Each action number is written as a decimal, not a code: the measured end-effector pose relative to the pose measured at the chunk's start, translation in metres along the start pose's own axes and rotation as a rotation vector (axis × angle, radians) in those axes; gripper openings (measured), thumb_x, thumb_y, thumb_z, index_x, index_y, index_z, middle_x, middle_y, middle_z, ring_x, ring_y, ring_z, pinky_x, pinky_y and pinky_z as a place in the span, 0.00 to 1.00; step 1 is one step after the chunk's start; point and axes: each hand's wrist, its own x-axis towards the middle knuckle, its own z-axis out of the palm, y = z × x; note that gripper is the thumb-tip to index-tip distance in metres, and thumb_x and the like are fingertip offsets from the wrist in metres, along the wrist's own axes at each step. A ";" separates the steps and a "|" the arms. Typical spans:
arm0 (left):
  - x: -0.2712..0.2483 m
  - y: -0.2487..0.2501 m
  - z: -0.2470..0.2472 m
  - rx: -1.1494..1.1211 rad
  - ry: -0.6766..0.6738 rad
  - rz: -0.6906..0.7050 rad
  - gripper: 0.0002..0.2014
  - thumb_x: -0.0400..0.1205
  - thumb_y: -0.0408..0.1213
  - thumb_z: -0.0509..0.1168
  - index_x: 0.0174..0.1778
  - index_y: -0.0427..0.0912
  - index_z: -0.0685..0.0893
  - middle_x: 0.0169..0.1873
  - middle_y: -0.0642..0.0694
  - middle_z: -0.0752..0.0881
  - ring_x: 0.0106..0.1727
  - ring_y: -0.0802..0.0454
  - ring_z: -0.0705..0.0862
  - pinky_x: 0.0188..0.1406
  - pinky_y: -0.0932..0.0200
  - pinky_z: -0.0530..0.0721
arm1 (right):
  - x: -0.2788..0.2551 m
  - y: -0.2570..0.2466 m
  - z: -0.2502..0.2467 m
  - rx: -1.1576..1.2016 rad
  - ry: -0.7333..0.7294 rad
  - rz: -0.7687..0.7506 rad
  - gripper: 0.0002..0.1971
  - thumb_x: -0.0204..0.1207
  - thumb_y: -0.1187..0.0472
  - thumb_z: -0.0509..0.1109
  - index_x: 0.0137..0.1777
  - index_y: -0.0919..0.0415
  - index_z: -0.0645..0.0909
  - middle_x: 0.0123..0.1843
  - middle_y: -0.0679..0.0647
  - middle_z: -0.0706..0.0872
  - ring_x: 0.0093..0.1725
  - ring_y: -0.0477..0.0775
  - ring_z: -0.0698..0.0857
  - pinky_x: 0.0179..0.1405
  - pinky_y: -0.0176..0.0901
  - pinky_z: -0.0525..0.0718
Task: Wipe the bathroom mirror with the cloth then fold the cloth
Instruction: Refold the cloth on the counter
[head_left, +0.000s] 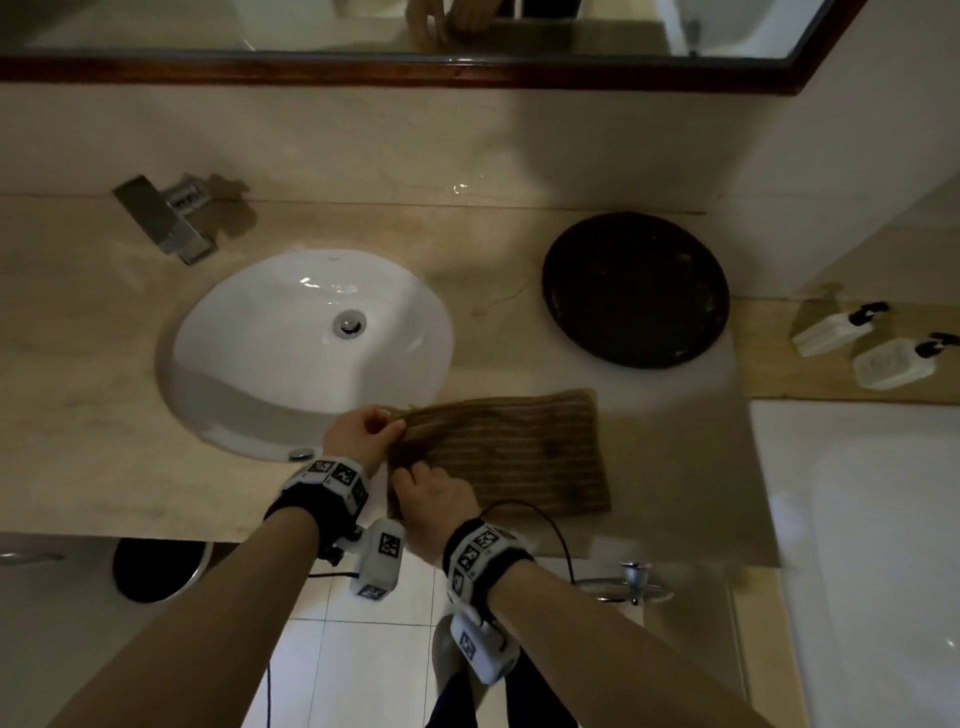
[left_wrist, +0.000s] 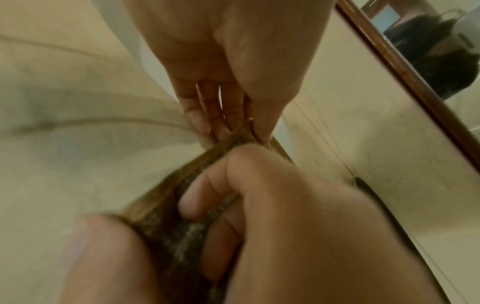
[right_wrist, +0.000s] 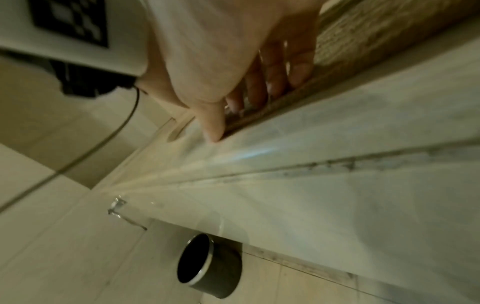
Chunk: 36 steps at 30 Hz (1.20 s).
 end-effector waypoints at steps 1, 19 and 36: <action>0.003 -0.002 -0.002 0.009 -0.007 -0.002 0.08 0.79 0.45 0.72 0.44 0.44 0.86 0.40 0.46 0.86 0.45 0.48 0.84 0.50 0.60 0.78 | -0.001 0.000 0.004 -0.032 0.018 -0.019 0.17 0.73 0.58 0.70 0.61 0.60 0.73 0.53 0.60 0.79 0.47 0.64 0.81 0.35 0.50 0.74; -0.031 0.128 0.027 -0.450 -0.217 -0.119 0.10 0.80 0.41 0.70 0.41 0.37 0.86 0.36 0.39 0.90 0.30 0.44 0.87 0.31 0.54 0.88 | -0.113 0.079 -0.028 0.534 0.558 0.445 0.14 0.84 0.51 0.58 0.41 0.56 0.78 0.32 0.48 0.78 0.31 0.52 0.76 0.33 0.43 0.70; -0.044 0.119 0.093 0.006 -0.060 -0.248 0.20 0.82 0.43 0.67 0.67 0.36 0.77 0.64 0.36 0.82 0.64 0.37 0.80 0.60 0.49 0.79 | -0.128 0.171 -0.048 0.529 0.202 0.813 0.12 0.80 0.47 0.62 0.56 0.53 0.75 0.49 0.50 0.83 0.49 0.54 0.83 0.47 0.44 0.81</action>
